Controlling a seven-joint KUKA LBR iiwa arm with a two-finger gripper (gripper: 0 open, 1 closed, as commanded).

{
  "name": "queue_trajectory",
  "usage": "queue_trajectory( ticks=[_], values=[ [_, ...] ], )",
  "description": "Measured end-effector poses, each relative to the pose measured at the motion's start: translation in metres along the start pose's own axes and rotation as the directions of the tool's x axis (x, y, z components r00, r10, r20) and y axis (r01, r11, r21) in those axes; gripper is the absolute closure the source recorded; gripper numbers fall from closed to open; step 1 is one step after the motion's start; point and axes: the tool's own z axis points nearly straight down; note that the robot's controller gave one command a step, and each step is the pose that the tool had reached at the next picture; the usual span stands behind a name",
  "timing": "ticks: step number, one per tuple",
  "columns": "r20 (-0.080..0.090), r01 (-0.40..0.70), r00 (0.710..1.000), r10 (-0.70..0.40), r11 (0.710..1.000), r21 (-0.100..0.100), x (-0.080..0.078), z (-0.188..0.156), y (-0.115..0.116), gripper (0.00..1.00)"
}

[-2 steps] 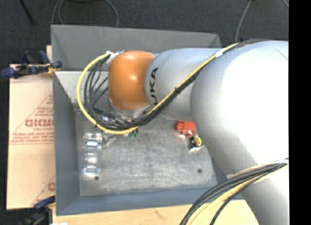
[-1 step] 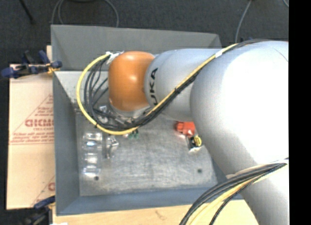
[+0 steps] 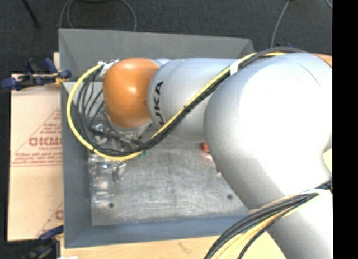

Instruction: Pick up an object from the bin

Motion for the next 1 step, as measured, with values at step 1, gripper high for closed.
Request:
queue_trajectory(
  ticks=[1],
  values=[
    [-0.007, -0.002, 1.0, 0.002, 1.0, 0.003, 0.0, -0.003, -0.0035, 1.0]
  ],
)
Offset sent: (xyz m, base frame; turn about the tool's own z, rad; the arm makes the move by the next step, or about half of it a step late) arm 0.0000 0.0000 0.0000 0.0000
